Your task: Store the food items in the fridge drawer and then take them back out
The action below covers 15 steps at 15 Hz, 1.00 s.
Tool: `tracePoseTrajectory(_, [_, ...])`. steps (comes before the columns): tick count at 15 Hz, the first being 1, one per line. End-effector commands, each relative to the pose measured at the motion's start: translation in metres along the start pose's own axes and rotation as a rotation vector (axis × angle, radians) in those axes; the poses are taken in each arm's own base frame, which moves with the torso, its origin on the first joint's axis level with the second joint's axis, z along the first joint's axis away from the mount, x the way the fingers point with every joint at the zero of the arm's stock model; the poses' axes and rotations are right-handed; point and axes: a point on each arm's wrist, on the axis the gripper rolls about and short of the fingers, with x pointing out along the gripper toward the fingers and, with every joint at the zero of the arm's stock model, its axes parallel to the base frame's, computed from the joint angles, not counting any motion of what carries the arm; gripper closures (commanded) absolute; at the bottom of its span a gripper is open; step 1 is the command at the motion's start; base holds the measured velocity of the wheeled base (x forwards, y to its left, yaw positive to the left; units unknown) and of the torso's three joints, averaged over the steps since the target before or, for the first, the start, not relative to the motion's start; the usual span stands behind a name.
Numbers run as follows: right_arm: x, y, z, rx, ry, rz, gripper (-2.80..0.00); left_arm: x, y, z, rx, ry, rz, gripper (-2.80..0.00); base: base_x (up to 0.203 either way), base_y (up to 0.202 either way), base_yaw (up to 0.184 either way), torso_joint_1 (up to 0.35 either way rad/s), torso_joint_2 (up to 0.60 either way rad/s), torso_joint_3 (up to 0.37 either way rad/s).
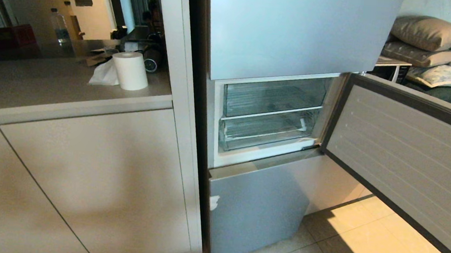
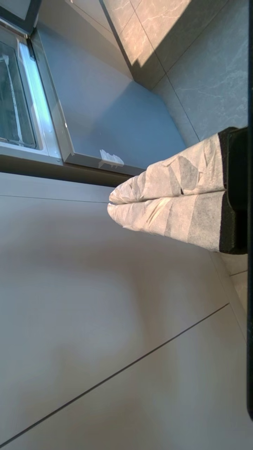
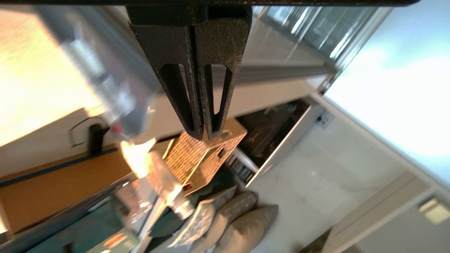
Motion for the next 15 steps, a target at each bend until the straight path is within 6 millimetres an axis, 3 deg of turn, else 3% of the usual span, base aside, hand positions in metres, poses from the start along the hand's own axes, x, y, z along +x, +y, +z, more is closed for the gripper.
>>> tracePoseTrajectory(1, [0.022, -0.028, 0.003, 0.033, 0.017, -0.062, 0.0, 0.0, 0.0, 0.0, 0.0, -0.001, 0.0, 0.0, 0.0, 0.0, 0.0, 0.0, 0.0, 0.0])
tracePoseTrajectory(4, [0.046, -0.058, -0.005, 0.091, 0.055, -0.114, 0.0, 0.0, 0.0, 0.0, 0.0, -0.001, 0.0, 0.0, 0.0, 0.0, 0.0, 0.0, 0.0, 0.0])
tracePoseTrajectory(10, [0.092, -0.106, -0.001, 0.375, 0.128, -0.105, 0.0, 0.0, 0.0, 0.0, 0.0, -0.001, 0.0, 0.0, 0.0, 0.0, 0.0, 0.0, 0.0, 0.0])
tracePoseTrajectory(15, [0.104, -0.131, -0.018, 0.528, 0.321, -0.071, 0.0, 0.0, 0.0, 0.0, 0.0, -0.001, 0.0, 0.0, 0.0, 0.0, 0.0, 0.0, 0.0, 0.0])
